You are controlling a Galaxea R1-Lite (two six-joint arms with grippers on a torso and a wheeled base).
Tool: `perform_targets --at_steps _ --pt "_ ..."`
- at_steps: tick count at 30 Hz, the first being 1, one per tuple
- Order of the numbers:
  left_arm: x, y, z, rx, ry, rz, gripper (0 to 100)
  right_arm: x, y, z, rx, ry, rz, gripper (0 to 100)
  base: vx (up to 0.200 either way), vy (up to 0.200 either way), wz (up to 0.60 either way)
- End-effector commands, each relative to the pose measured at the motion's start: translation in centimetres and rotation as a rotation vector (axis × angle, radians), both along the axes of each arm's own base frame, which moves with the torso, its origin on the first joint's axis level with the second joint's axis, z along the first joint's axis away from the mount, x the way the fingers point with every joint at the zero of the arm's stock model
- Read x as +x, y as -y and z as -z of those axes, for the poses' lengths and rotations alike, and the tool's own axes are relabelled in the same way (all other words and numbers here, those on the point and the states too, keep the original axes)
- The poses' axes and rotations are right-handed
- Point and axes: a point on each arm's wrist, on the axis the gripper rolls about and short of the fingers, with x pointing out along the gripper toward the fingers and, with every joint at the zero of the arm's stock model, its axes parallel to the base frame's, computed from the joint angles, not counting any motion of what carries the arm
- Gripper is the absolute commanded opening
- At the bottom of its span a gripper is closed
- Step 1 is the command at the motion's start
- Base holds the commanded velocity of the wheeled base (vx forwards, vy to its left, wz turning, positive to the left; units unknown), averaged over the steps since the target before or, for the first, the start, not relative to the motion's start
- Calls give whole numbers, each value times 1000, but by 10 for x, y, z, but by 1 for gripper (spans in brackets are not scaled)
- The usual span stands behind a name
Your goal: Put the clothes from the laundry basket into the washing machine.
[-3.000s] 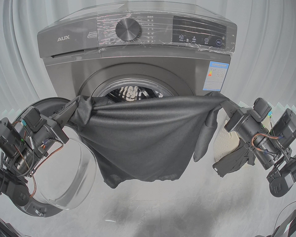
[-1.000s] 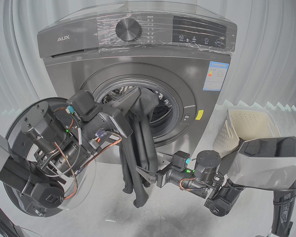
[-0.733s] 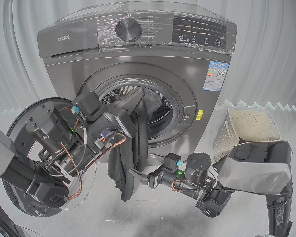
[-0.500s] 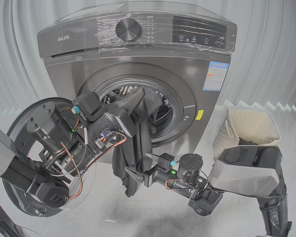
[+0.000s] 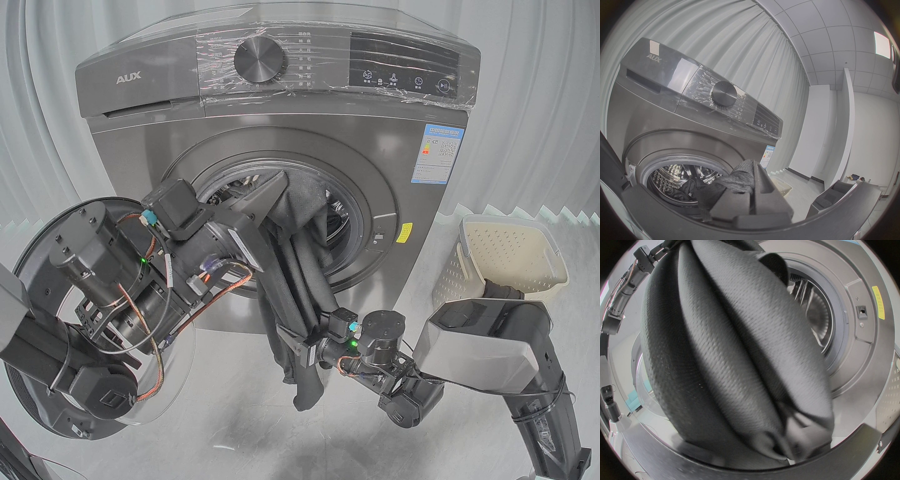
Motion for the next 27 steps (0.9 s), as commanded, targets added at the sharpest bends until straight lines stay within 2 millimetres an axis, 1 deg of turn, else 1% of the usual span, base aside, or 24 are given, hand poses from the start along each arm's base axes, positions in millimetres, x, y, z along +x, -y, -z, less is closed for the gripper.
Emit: perform_targets --at_steps 1,3,6,10,12,13,14,15,16,17,18,19,24,25,27 --pt "-2 -3 4 6 -10 -4 0 4 4 -3 7 6 33 0 0 0 0" --pt "-5 -6 10 20 -28 -6 0 6 7 -5 10 7 47 0 0 0 0" --pt "-10 -17 20 44 -56 -24 0 13 16 -18 27 28 75 0 0 0 0" --pt "-24 -30 40 96 -119 -17 0 25 33 -42 60 70 142 0 0 0 0" --pt "-29 -34 50 122 -150 -6 0 30 38 -52 78 91 157 0 0 0 0" --pt "-29 -34 50 122 -150 -6 0 30 38 -52 78 91 157 0 0 0 0" --pt "-34 -39 62 159 -193 4 0 33 42 -65 99 120 171 0 0 0 0" --pt "-36 -41 67 174 -212 5 0 34 43 -71 109 131 174 0 0 0 0" --pt "-36 -41 67 174 -212 5 0 34 43 -71 109 131 174 0 0 0 0" --pt "-39 -44 76 201 -243 3 0 34 43 -80 122 147 175 0 0 0 0" --pt "-41 -47 85 229 -275 1 0 34 45 -86 129 153 193 0 0 0 0" --pt "-42 -48 89 245 -287 -2 0 33 45 -89 134 157 198 0 0 0 0" --pt "-34 -59 118 347 -372 -56 0 26 44 -104 151 177 193 0 0 0 0" --pt "-33 -60 121 359 -384 -61 100 25 44 -105 152 178 191 0 0 0 0" --pt "-33 -61 125 368 -400 -63 100 25 44 -107 153 179 191 0 0 0 0"
